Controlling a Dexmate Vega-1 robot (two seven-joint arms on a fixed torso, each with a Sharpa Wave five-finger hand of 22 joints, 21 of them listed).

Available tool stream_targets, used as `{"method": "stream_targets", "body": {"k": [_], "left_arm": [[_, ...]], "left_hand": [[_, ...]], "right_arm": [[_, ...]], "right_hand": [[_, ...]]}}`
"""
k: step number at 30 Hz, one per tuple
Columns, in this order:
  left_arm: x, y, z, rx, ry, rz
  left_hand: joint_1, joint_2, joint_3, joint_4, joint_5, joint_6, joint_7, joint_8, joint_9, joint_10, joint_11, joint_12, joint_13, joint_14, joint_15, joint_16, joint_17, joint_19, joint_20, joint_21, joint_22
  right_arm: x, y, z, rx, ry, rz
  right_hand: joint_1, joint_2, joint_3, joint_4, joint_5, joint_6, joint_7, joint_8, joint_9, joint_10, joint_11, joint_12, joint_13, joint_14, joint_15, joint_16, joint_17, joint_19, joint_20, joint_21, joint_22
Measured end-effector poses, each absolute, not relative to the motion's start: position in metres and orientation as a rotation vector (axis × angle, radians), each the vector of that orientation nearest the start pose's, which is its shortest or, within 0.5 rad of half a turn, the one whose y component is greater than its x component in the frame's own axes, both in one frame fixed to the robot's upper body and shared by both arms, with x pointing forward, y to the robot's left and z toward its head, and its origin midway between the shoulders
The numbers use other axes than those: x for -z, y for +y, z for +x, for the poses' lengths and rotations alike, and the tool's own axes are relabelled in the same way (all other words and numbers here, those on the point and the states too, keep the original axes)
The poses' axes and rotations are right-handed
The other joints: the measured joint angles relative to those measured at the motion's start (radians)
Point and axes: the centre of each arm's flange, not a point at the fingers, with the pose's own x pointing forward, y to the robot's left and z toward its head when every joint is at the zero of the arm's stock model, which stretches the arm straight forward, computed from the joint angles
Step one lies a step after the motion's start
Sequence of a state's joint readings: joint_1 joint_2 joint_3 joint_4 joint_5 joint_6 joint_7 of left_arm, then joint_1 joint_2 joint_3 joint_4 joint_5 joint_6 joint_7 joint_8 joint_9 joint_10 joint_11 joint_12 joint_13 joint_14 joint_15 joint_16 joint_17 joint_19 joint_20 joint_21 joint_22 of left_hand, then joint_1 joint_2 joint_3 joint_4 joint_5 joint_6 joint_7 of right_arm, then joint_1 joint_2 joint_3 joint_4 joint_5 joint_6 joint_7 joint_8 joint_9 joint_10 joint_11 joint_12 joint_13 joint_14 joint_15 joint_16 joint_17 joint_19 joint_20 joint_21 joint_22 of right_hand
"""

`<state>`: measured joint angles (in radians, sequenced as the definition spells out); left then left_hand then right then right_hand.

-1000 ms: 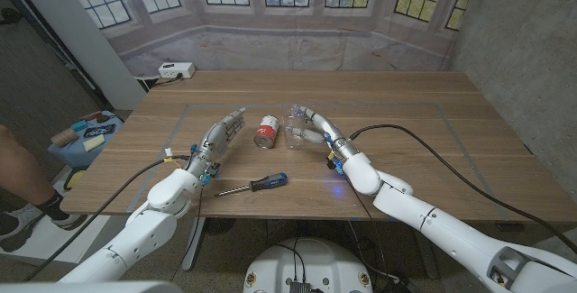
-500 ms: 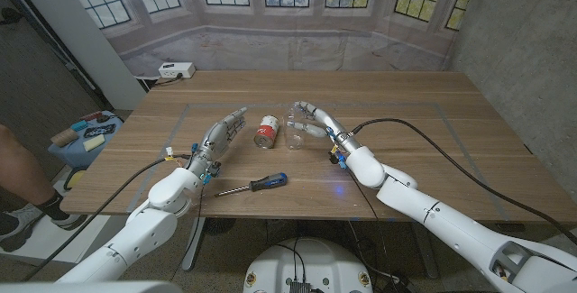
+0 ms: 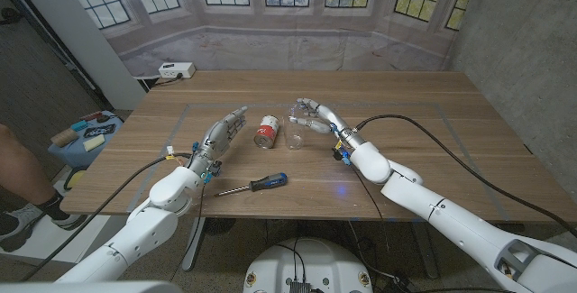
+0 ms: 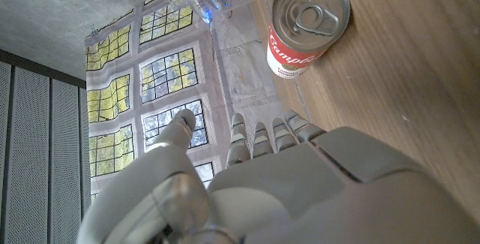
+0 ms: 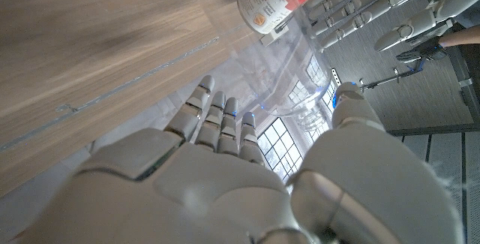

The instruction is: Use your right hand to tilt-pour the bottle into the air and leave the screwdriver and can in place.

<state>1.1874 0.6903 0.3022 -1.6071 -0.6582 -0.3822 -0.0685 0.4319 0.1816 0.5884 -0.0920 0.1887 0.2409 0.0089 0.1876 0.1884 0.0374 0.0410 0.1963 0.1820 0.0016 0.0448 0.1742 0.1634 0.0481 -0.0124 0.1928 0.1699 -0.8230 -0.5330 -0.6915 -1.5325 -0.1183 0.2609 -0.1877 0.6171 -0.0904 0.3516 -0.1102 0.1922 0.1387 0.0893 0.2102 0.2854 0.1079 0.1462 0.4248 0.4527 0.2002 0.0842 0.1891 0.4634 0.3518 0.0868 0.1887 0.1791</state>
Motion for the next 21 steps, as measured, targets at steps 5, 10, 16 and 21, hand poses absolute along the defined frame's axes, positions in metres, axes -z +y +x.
{"method": "stream_targets", "body": {"k": [5,10,16,21], "left_arm": [[0.096,0.294,0.565,0.328,-0.601,0.049],[0.094,0.293,0.565,0.327,-0.6,0.052],[0.093,0.293,0.566,0.325,-0.599,0.053],[0.091,0.292,0.566,0.323,-0.6,0.055]], "left_hand": [[0.001,0.001,0.0,0.0,0.0,0.0,0.0,0.0,0.0,0.0,0.0,0.0,0.0,0.0,0.0,0.0,0.0,0.0,0.0,0.0,0.0],[0.001,0.001,0.0,0.0,0.0,0.0,0.0,0.0,0.0,0.0,0.0,0.0,0.0,0.0,0.0,0.0,0.0,0.0,0.0,0.0,0.0],[0.001,0.001,0.0,0.0,0.0,0.0,0.0,0.0,0.0,0.0,0.0,0.0,0.0,0.0,0.0,0.0,0.0,0.0,0.0,0.0,0.0],[0.001,0.001,0.0,0.0,0.0,-0.009,-0.002,0.0,0.0,0.0,0.0,0.0,0.0,0.0,0.0,0.0,0.0,0.0,0.0,0.0,0.0]], "right_arm": [[0.049,-0.113,0.594,-0.362,-0.814,-0.71],[0.046,-0.117,0.595,-0.37,-0.81,-0.697],[0.041,-0.122,0.595,-0.373,-0.812,-0.675],[0.039,-0.128,0.598,-0.371,-0.807,-0.656]], "right_hand": [[0.0,0.0,0.0,0.0,0.0,0.0,0.0,0.0,0.0,0.004,0.004,0.0,0.0,0.0,0.0,0.0,0.0,-0.003,0.003,0.004,0.0],[-0.004,0.004,0.0,0.0,0.0,0.001,0.0,0.0,0.0,0.015,0.003,0.0,0.0,-0.005,0.005,0.008,-0.005,-0.003,0.003,0.004,0.0],[-0.013,0.014,-0.003,0.003,0.0,0.025,0.002,0.011,0.0,0.029,0.0,0.004,0.0,-0.005,0.005,0.008,-0.005,-0.002,0.003,0.008,0.0],[-0.021,0.022,-0.007,0.007,0.0,0.035,-0.005,0.013,0.0,0.04,0.0,0.008,0.0,-0.002,0.002,0.015,-0.005,0.005,0.003,0.008,0.0]]}}
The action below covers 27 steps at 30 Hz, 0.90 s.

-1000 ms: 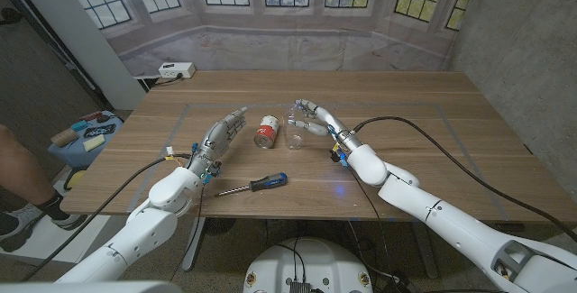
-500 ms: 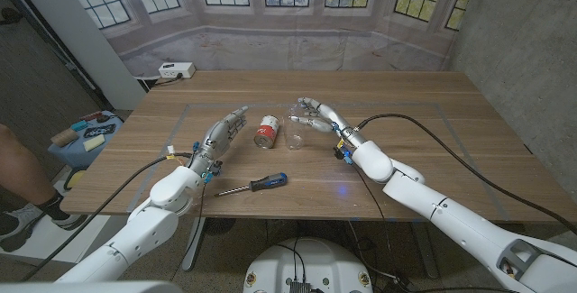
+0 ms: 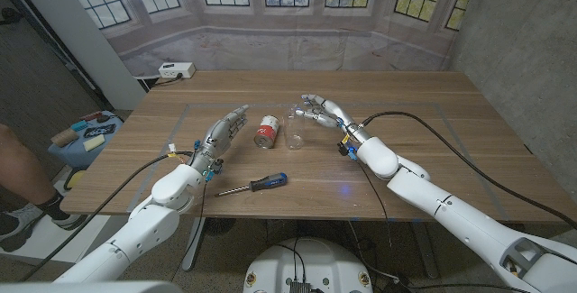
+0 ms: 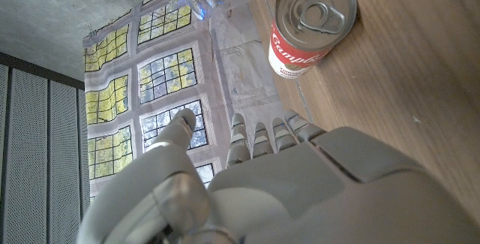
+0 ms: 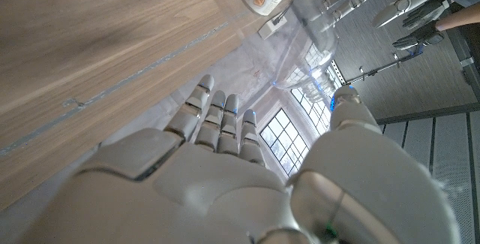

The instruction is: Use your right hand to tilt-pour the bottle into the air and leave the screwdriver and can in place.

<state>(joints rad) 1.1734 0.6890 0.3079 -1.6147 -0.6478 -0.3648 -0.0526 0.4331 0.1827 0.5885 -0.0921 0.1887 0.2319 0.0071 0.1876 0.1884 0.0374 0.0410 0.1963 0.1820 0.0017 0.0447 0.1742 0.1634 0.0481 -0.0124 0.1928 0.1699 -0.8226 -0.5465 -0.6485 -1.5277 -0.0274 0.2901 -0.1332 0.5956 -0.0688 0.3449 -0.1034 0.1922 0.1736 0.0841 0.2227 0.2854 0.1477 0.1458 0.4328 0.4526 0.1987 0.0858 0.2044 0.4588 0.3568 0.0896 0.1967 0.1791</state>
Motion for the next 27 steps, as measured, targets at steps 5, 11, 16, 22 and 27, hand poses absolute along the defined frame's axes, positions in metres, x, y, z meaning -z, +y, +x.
{"method": "stream_targets", "body": {"k": [5,11,16,22,27], "left_arm": [[0.09,0.292,0.567,0.32,-0.601,0.057],[0.088,0.292,0.568,0.319,-0.602,0.058],[0.085,0.29,0.569,0.32,-0.604,0.056],[0.084,0.291,0.57,0.311,-0.607,0.053],[0.081,0.293,0.571,0.297,-0.612,0.055]], "left_hand": [[0.0,0.0,0.0,0.0,0.0,0.0,0.0,0.0,0.0,0.0,0.0,0.0,0.0,0.0,0.0,0.0,0.002,0.0,0.0,0.0,0.0],[0.0,0.0,-0.003,0.003,0.0,0.0,0.0,0.0,0.0,0.0,0.0,0.0,0.0,0.0,0.0,0.0,0.002,0.0,0.0,0.0,0.0],[0.0,0.0,-0.003,0.003,0.0,-0.005,0.005,0.0,0.0,0.004,0.004,0.0,0.0,0.0,0.0,0.0,0.002,0.0,0.0,0.0,0.0],[0.0,0.0,-0.007,0.007,0.0,-0.011,0.0,0.0,0.0,0.004,0.004,0.0,0.0,0.0,0.0,0.0,0.002,0.0,0.0,0.0,0.0],[0.007,0.007,-0.004,0.01,0.0,-0.011,0.0,0.0,0.0,0.004,0.004,0.0,0.0,0.0,0.0,0.0,0.002,0.0,0.0,0.0,0.0]], "right_arm": [[0.037,-0.133,0.6,-0.371,-0.801,-0.635],[0.034,-0.138,0.603,-0.379,-0.799,-0.605],[0.031,-0.143,0.606,-0.383,-0.797,-0.584],[0.028,-0.149,0.609,-0.389,-0.795,-0.554],[0.027,-0.153,0.612,-0.395,-0.792,-0.518]], "right_hand": [[-0.005,0.005,-0.002,0.002,0.0,0.009,0.002,0.003,0.0,0.007,-0.007,0.0,-0.001,0.0,0.0,0.0,0.0,0.001,-0.001,0.0,0.0],[-0.013,0.005,-0.006,0.006,0.0,0.022,-0.003,0.007,0.0,0.02,-0.009,0.0,-0.003,0.0,0.0,0.0,-0.005,0.011,-0.011,0.007,0.0],[-0.018,0.01,-0.006,0.006,-0.004,0.032,-0.007,0.013,-0.002,0.025,-0.014,0.0,-0.008,0.0,0.0,0.0,-0.009,0.014,-0.015,0.007,0.0],[-0.026,0.018,-0.006,0.006,-0.004,0.049,-0.024,0.015,-0.002,0.036,-0.022,0.0,-0.016,0.001,-0.009,0.0,-0.014,0.018,-0.018,0.007,-0.002],[-0.044,0.036,-0.007,0.01,-0.004,0.05,-0.025,0.015,-0.007,0.038,-0.023,-0.004,-0.02,0.004,-0.015,0.0,-0.014,0.018,-0.018,0.007,-0.002]]}}
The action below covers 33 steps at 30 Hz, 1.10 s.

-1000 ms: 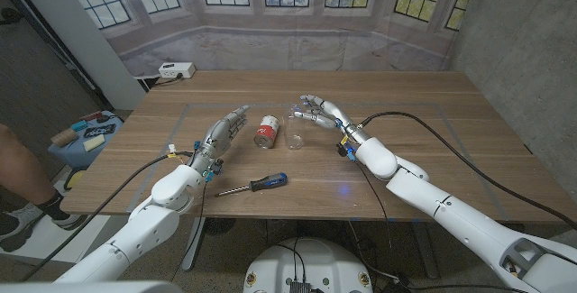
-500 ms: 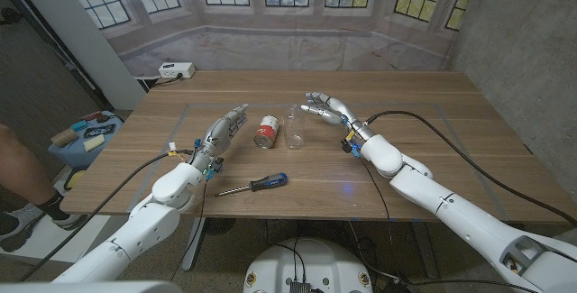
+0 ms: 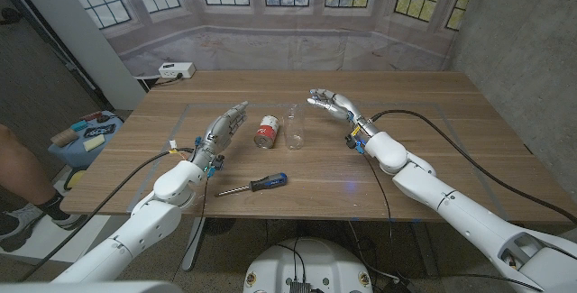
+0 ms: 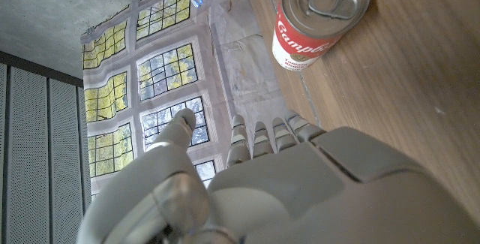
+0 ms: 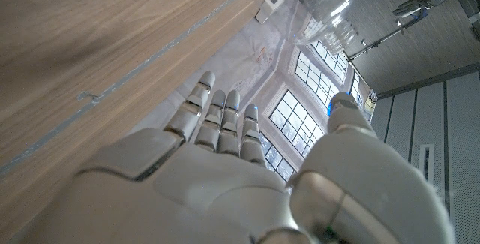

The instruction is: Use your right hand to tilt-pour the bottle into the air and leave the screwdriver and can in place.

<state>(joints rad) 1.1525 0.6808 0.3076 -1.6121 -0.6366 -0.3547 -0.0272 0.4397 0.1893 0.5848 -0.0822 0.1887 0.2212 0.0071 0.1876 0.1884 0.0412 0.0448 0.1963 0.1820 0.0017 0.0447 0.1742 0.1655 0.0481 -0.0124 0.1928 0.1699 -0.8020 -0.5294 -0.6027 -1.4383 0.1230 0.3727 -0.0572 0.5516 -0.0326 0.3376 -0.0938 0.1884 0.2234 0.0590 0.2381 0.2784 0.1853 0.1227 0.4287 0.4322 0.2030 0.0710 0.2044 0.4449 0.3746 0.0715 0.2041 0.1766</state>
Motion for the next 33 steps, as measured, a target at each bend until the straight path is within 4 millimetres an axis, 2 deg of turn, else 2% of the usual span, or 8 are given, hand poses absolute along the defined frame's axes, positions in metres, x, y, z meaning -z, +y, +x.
{"method": "stream_targets", "body": {"k": [6,8,14,18,29,33], "left_arm": [[0.079,0.296,0.571,0.284,-0.616,0.054],[0.078,0.297,0.572,0.281,-0.618,0.055],[0.077,0.298,0.573,0.278,-0.615,0.056],[0.077,0.298,0.574,0.277,-0.612,0.057],[0.077,0.298,0.577,0.282,-0.602,0.063],[0.075,0.297,0.579,0.284,-0.602,0.068]], "left_hand": [[0.0,0.0,0.004,0.004,0.0,0.0,0.0,0.0,0.0,0.004,0.004,0.0,0.0,0.0,0.0,0.0,0.0,0.0,0.0,0.0,0.0],[0.0,0.001,0.001,0.007,0.0,0.0,0.0,0.0,0.0,0.004,0.004,0.0,0.0,0.0,0.0,0.0,0.0,0.0,0.0,0.0,0.0],[0.0,0.0,0.004,0.012,0.0,0.0,0.0,0.0,0.0,0.004,0.004,0.0,0.0,0.0,0.0,0.0,0.0,0.0,0.0,0.0,0.0],[0.0,0.0,0.004,0.012,0.0,-0.005,0.005,0.0,0.0,0.004,0.004,0.0,0.0,0.0,0.0,0.0,0.0,0.0,0.0,0.0,0.0],[0.0,0.0,0.008,0.016,0.0,-0.015,0.004,0.0,0.0,0.004,0.004,0.0,0.0,0.0,0.0,0.0,0.0,0.0,0.0,0.0,0.0],[-0.004,0.005,0.009,0.029,0.0,-0.016,0.005,0.0,0.0,0.004,0.004,0.0,0.0,0.0,0.0,0.004,0.004,0.004,-0.004,0.0,0.0]], "right_arm": [[0.026,-0.156,0.614,-0.402,-0.793,-0.478],[0.024,-0.155,0.613,-0.406,-0.799,-0.46],[0.026,-0.161,0.617,-0.4,-0.79,-0.428],[0.025,-0.164,0.618,-0.396,-0.789,-0.402],[0.025,-0.171,0.622,-0.387,-0.78,-0.363],[0.024,-0.175,0.624,-0.386,-0.772,-0.344]], "right_hand": [[-0.014,0.027,0.002,0.018,0.0,0.0,0.0,0.0,0.0,0.0,0.0,-0.004,-0.005,0.001,-0.001,0.008,0.0,0.002,-0.009,0.0,0.0],[-0.025,0.039,0.002,0.019,-0.004,0.002,-0.002,0.0,0.0,0.0,0.0,-0.007,-0.007,0.007,-0.007,0.008,0.0,0.009,-0.016,0.0,0.0],[-0.061,0.082,0.003,0.05,-0.008,0.005,-0.005,0.0,-0.005,0.011,0.0,-0.019,-0.017,0.014,-0.014,0.015,0.0,0.016,-0.024,0.0,0.003],[-0.078,0.099,-0.001,0.062,-0.008,0.011,0.0,0.0,-0.007,0.011,0.0,-0.026,-0.023,0.016,-0.016,0.015,0.0,0.02,-0.027,0.0,0.003],[-0.082,0.103,-0.001,0.062,-0.008,0.022,0.011,0.0,-0.014,0.014,-0.015,-0.044,-0.038,0.012,-0.026,0.015,-0.016,0.03,-0.038,0.008,0.003],[-0.09,0.13,0.006,0.061,-0.008,0.027,0.005,0.0,-0.019,0.014,-0.022,-0.055,-0.047,-0.001,-0.039,0.009,-0.023,0.022,-0.064,0.008,0.003]]}}
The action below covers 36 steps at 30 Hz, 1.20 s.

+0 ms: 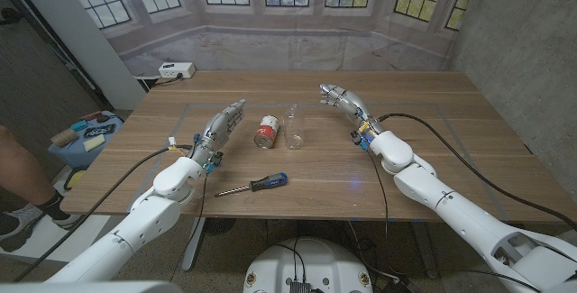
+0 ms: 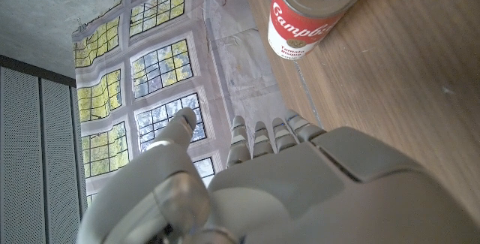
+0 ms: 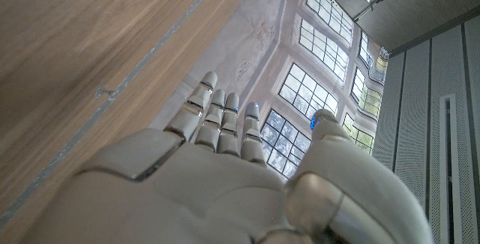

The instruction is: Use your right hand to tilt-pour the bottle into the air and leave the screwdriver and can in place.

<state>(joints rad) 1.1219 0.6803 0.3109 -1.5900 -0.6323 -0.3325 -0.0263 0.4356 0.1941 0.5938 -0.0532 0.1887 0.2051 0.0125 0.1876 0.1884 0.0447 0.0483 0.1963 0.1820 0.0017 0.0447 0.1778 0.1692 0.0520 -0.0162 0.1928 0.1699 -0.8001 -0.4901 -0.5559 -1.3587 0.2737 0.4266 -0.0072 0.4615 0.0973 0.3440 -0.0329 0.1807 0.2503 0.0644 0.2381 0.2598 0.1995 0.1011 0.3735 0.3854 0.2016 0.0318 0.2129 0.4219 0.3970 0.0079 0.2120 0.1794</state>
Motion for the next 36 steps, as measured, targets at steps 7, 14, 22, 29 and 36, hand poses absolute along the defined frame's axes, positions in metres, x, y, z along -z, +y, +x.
{"method": "stream_targets", "body": {"k": [7,14,22,29,36], "left_arm": [[0.074,0.296,0.584,0.289,-0.6,0.067],[0.074,0.296,0.587,0.298,-0.598,0.064],[0.07,0.294,0.596,0.309,-0.596,0.06],[0.069,0.292,0.599,0.324,-0.591,0.06],[0.065,0.288,0.611,0.334,-0.581,0.06]], "left_hand": [[-0.01,0.01,0.0,0.028,0.0,-0.005,0.005,0.0,-0.002,0.0,0.0,0.0,0.0,0.0,0.0,0.0,0.006,0.005,0.005,0.0,0.0],[-0.019,0.012,0.004,0.051,0.0,-0.011,0.011,0.0,-0.002,0.0,0.0,0.0,0.0,0.0,0.0,0.0,0.01,0.005,0.005,0.0,0.005],[-0.032,0.007,0.007,0.07,0.0,-0.011,0.011,0.0,-0.002,0.0,0.0,0.0,0.0,0.0,0.0,0.0,0.01,0.005,0.005,0.0,0.005],[-0.036,0.011,0.011,0.077,0.0,-0.011,0.011,0.0,-0.002,0.0,0.0,0.0,0.0,0.0,0.0,0.0,0.01,0.005,0.006,0.0,0.005],[-0.041,0.006,0.016,0.081,0.0,-0.011,0.011,0.0,-0.002,0.0,0.0,0.0,0.0,0.0,0.0,0.0,0.007,0.005,0.005,0.0,0.005]], "right_arm": [[0.023,-0.182,0.628,-0.38,-0.766,-0.313],[0.023,-0.189,0.631,-0.368,-0.761,-0.291],[0.022,-0.197,0.632,-0.354,-0.759,-0.256],[0.024,-0.202,0.633,-0.341,-0.754,-0.244],[0.027,-0.208,0.634,-0.327,-0.743,-0.208]], "right_hand": [[-0.024,0.024,0.004,0.009,0.0,0.009,-0.009,0.0,-0.006,-0.004,-0.015,-0.015,-0.015,-0.017,-0.017,-0.006,-0.005,-0.014,-0.025,0.0,0.0],[-0.052,0.053,0.012,0.029,0.0,0.013,-0.021,0.0,-0.014,-0.007,-0.029,-0.03,-0.024,-0.025,-0.035,-0.006,-0.009,-0.021,-0.042,-0.006,0.0],[-0.077,0.085,0.026,0.059,0.0,0.051,-0.04,0.0,-0.023,0.004,-0.065,-0.049,-0.044,-0.028,-0.053,-0.006,-0.018,-0.021,-0.042,-0.006,0.0],[-0.087,0.094,0.037,0.079,0.0,0.088,-0.052,0.01,-0.032,0.016,-0.096,-0.061,-0.061,-0.026,-0.066,-0.006,-0.026,-0.009,-0.053,-0.006,-0.003],[-0.1,0.089,0.051,0.093,0.005,0.087,-0.056,0.003,-0.042,0.01,-0.107,-0.081,-0.079,-0.02,-0.071,-0.006,-0.037,0.003,-0.051,0.0,-0.003]]}}
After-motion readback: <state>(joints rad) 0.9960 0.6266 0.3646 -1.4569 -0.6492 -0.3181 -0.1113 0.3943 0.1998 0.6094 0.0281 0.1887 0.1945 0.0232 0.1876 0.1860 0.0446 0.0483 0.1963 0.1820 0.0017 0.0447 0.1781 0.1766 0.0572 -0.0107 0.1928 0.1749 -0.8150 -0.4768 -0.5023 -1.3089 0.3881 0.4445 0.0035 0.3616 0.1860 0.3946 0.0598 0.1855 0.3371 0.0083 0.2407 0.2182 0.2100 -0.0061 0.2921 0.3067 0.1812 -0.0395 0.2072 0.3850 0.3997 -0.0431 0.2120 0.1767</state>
